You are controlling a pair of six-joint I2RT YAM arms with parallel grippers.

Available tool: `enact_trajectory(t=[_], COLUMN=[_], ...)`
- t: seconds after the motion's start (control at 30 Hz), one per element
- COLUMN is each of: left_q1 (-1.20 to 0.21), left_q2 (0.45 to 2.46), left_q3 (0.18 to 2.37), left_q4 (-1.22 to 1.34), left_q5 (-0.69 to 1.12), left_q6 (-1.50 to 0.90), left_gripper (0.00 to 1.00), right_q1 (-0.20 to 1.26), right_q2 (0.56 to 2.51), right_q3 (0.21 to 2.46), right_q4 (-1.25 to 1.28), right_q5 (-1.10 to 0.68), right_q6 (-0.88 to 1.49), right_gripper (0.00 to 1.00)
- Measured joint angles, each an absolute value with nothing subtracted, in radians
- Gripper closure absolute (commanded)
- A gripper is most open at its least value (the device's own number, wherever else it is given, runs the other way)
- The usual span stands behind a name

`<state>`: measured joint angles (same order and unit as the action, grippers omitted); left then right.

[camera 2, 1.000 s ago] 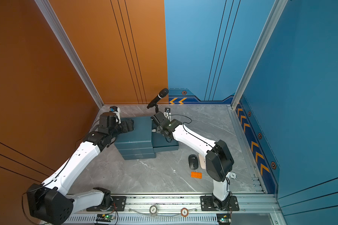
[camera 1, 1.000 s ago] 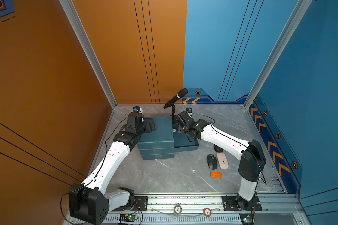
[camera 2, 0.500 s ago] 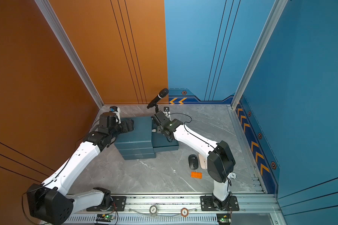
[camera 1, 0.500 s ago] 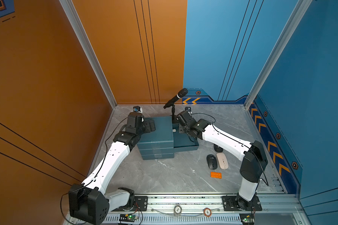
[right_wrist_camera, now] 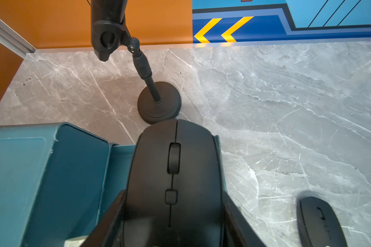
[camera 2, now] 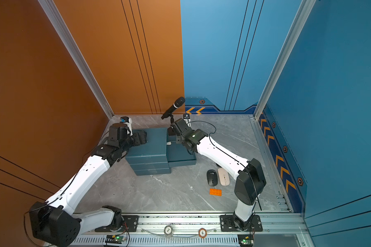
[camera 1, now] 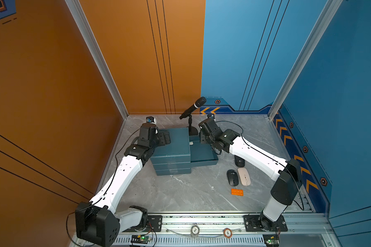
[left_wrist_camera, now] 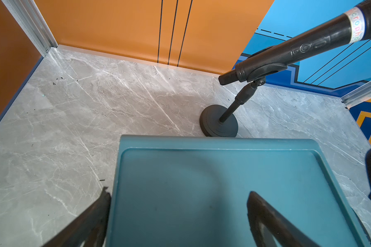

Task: Take the mice out of the drawer
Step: Place the mouse at the center of the board.

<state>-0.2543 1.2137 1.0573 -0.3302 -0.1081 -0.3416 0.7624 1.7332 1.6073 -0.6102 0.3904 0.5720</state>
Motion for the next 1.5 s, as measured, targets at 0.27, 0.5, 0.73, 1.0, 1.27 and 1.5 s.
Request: enact_trajectory(t=[0.27, 0.5, 0.73, 1.0, 1.27, 1.5], left_q1=[-0.254, -0.254, -0.254, -0.257, -0.281, -0.282], left_q2=[1.214, 1.212, 1.195, 1.188, 1.173, 1.172], left_q3=[1.057, 1.057, 1.057, 1.054, 1.048, 1.048], left_q4=[-0.33, -0.33, -0.312, -0.287, -0.249, -0.243], left_q5=[-0.108, -0.107, -0.103, -0.06, 0.011, 0.013], left_q6=[-0.342, -0.342, -0.341, -0.333, -0.31, -0.303], left_gripper=[0.02, 0.02, 0.02, 0.02, 0.02, 0.02], right_q1=[0.736, 0.697, 0.604, 0.544, 0.475, 0.45], right_q2=[1.694, 1.633, 1.618, 1.589, 1.554, 1.56], right_q3=[1.588, 1.557, 1.549, 1.514, 1.362, 1.19], right_q4=[-0.617, -0.637, -0.681, -0.73, -0.731, -0.679], right_q5=[0.386, 0.347, 0.299, 0.258, 0.238, 0.14], right_q6=[0.542, 0.519, 0.492, 0.443, 0.392, 0.355], right_gripper=[0.61, 0.61, 0.61, 0.61, 0.61, 0.61])
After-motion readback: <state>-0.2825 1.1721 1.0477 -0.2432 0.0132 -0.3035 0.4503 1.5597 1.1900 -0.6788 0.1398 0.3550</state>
